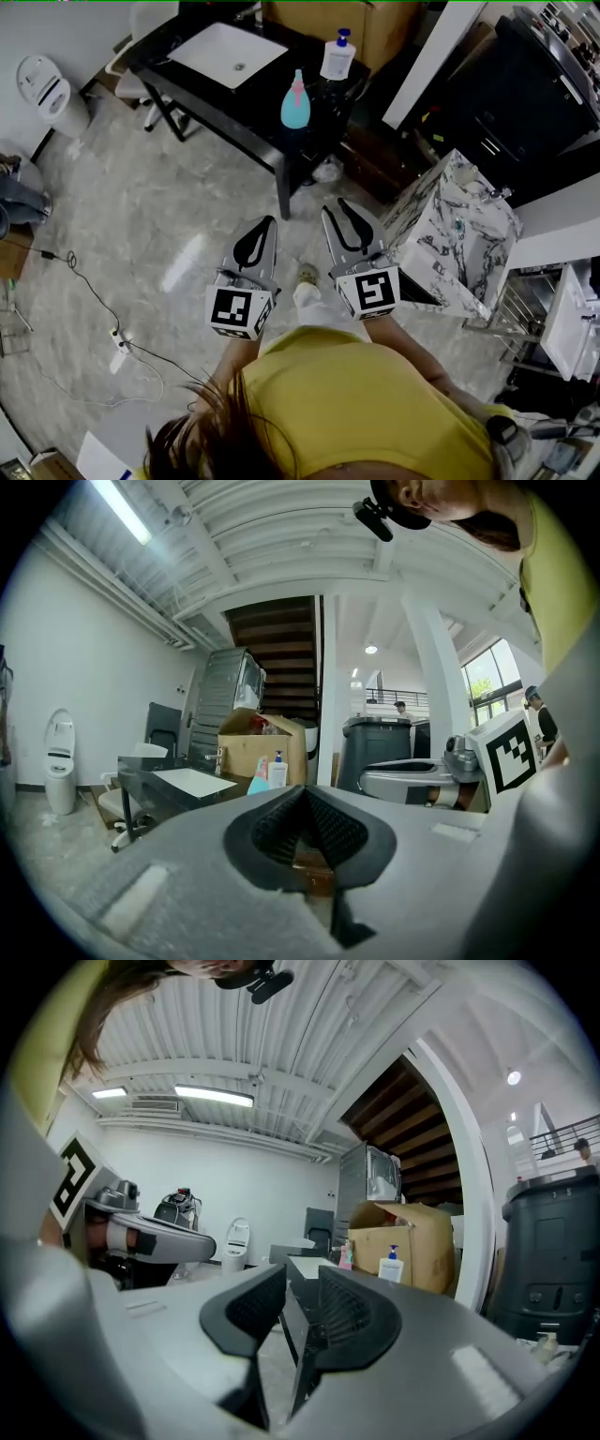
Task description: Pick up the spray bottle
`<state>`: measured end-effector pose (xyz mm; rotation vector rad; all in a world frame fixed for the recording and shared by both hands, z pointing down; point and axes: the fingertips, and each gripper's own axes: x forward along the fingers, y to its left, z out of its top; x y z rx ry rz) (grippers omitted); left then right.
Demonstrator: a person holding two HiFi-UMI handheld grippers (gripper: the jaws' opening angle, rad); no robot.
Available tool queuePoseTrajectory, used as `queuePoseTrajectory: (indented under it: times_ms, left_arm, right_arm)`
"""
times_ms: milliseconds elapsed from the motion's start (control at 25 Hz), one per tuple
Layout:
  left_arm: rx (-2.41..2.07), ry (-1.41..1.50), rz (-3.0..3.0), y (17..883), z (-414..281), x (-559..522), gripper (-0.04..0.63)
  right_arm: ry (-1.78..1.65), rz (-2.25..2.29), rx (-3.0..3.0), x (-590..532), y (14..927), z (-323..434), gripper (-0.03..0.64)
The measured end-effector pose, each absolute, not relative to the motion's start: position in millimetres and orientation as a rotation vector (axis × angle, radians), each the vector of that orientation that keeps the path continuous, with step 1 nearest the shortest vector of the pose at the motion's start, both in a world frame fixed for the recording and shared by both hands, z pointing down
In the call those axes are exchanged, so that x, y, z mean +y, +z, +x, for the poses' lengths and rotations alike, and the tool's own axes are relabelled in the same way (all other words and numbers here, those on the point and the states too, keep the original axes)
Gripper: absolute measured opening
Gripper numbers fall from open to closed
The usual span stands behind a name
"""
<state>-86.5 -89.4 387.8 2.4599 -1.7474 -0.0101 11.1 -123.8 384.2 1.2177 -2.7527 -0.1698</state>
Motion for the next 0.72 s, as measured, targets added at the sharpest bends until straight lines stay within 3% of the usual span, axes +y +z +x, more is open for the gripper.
queuePoseTrajectory:
  times_ms: [720]
  left_arm:
    - [-1.839,-0.001,2.37,391.0,-95.4,-219.7,0.0]
  right_arm:
    - [-0.127,1.056,-2.799,-266.5,403.9,-2.5,0.11]
